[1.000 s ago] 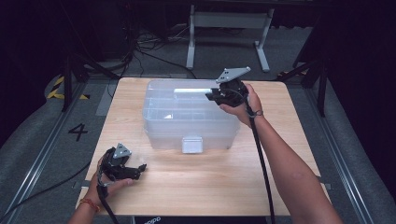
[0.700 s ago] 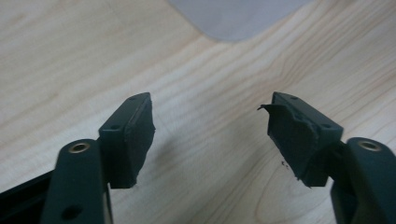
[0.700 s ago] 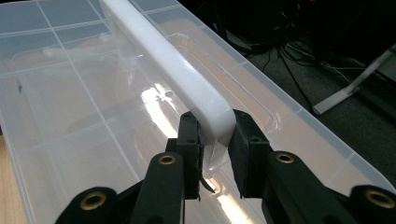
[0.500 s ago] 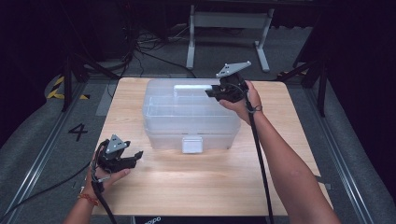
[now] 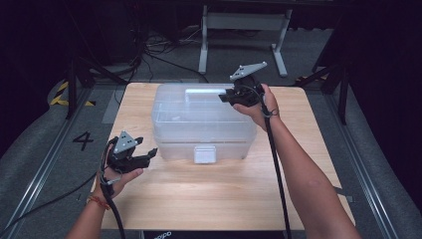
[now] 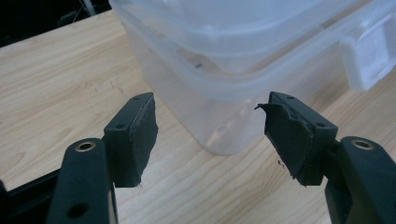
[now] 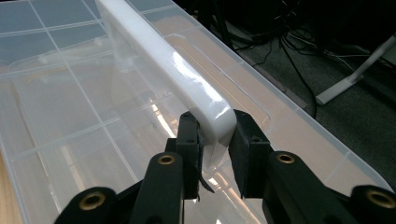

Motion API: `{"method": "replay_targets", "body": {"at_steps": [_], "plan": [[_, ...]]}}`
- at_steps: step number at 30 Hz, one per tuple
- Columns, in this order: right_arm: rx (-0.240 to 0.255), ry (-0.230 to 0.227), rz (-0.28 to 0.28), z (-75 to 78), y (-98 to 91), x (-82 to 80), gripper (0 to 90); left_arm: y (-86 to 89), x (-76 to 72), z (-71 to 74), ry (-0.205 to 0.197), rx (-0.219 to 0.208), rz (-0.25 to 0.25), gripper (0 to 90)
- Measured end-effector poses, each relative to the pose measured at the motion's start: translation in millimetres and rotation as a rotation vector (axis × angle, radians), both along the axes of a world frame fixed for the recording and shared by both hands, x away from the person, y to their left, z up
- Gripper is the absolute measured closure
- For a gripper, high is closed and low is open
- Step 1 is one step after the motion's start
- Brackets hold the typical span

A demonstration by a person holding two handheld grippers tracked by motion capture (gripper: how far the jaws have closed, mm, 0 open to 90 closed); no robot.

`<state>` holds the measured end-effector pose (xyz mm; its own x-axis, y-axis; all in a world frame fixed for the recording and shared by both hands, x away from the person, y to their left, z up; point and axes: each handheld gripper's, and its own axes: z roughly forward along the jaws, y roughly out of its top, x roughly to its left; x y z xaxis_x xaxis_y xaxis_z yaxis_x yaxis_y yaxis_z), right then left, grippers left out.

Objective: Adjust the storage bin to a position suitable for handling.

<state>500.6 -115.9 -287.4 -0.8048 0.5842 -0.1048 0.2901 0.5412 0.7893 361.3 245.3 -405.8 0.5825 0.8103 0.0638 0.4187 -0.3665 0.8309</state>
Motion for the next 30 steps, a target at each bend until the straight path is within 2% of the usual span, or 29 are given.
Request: {"method": "replay_targets", "body": {"at_steps": [3,5,9,14,16,22,25,28,30], "plan": [[-0.005,0.003,-0.004,0.9,0.6,0.4,75.1,-5.7,3.1,2.3,-0.006,-0.006,0.001,37.0],[-0.009,0.005,-0.004,1.3,1.0,0.4,75.0,-8.5,5.2,3.8,-0.011,0.007,0.000,37.9],[-0.016,0.010,-0.002,2.6,1.1,1.5,75.0,-13.7,9.1,3.7,-0.014,-0.023,0.000,43.0],[-0.010,0.013,0.002,3.1,0.5,2.8,75.0,-18.3,12.8,4.5,-0.007,-0.038,0.010,43.7],[-0.006,0.014,-0.001,3.4,0.1,3.3,75.0,-20.0,14.9,4.2,-0.003,-0.040,0.011,40.9],[0.002,0.021,-0.005,3.9,-1.5,5.6,74.9,-18.5,16.4,3.8,0.008,-0.097,0.030,45.7],[0.001,0.017,-0.003,4.5,-1.2,5.9,74.5,-18.5,16.0,4.7,0.006,-0.101,0.033,48.1],[-0.002,0.006,-0.003,5.6,-1.0,6.6,73.8,-18.3,17.3,6.3,-0.005,-0.088,0.035,49.9],[-0.018,0.000,0.000,6.8,0.0,6.1,73.2,-18.2,17.2,7.0,0.003,-0.083,0.037,50.1]]}}
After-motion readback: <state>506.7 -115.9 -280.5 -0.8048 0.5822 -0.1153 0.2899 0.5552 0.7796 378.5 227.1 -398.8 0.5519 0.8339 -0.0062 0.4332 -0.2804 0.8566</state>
